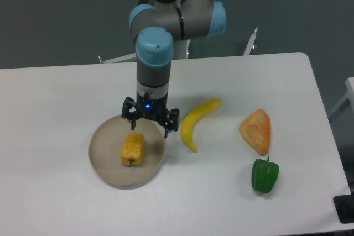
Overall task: Pick up the yellow pepper from the plate
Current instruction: 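Move the open gripper over the yellow pepper on the plate, then lower the gripper onto the yellow pepper and close on it, then lift the yellow pepper off the plate and carry it toward the orange item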
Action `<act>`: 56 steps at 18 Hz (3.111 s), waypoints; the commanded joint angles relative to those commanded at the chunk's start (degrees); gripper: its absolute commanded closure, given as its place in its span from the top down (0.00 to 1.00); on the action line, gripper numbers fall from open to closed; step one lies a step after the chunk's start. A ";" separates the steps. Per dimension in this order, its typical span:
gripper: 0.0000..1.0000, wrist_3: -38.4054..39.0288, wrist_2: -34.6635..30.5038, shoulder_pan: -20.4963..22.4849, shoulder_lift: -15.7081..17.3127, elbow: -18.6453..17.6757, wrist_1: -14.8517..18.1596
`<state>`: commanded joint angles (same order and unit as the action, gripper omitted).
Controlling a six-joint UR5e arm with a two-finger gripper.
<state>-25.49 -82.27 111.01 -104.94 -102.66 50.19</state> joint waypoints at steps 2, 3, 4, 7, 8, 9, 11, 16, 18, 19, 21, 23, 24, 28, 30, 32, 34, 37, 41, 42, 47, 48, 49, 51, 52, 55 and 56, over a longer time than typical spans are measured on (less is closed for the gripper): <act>1.00 0.00 -0.17 -0.97 -1.84 0.09 -1.06; 1.00 0.00 -0.35 -1.15 -2.20 0.09 -1.06; 1.00 0.00 -0.70 -1.76 -2.29 0.18 -1.15; 1.00 0.96 -1.75 -2.55 -3.25 0.44 -1.06; 1.00 1.66 -2.11 -2.99 -3.69 0.61 -1.06; 1.00 1.84 -2.20 -3.25 -4.13 0.62 -1.06; 1.00 2.80 -2.55 -3.43 -4.66 0.79 -1.06; 1.00 3.87 -4.22 -4.57 -5.80 0.97 -1.15; 1.00 3.87 -4.22 -4.66 -5.98 0.88 -2.11; 1.00 3.87 -4.22 -4.75 -6.07 0.88 -2.46; 0.99 3.78 -4.57 -4.75 -6.33 0.97 -2.82; 0.72 3.60 -4.83 -4.75 -6.59 1.14 -2.90; 0.65 3.52 -4.83 -4.84 -6.60 1.23 -2.90; 0.57 3.43 -4.83 -4.84 -6.51 1.23 -2.90; 0.55 3.25 -4.83 -4.84 -6.51 1.23 -2.90; 0.55 3.16 -4.75 -4.84 -6.33 1.32 -2.90; 0.54 2.90 -4.75 -4.75 -5.81 1.76 -2.90; 0.53 1.07 -4.92 -4.58 -4.49 4.04 -2.73; 0.52 -4.11 -6.41 -1.95 -1.25 5.36 -2.47; 0.51 -5.70 -6.59 -1.42 -0.71 5.62 -2.38; 0.51 -16.24 -6.77 6.22 0.96 6.42 -1.67; 0.51 -18.52 -6.77 7.71 1.14 6.50 -1.67; 0.51 -21.16 -6.68 9.21 1.57 6.50 -1.67; 0.51 -25.64 -6.77 12.46 1.84 6.59 -1.67; 0.51 -28.45 -6.68 14.48 1.84 6.85 -1.67; 0.51 -33.21 -6.68 18.18 1.84 7.47 -1.67; 0.51 -33.83 -6.59 18.62 1.84 7.73 -1.67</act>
<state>-59.32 -88.86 129.63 -103.10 -94.92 48.52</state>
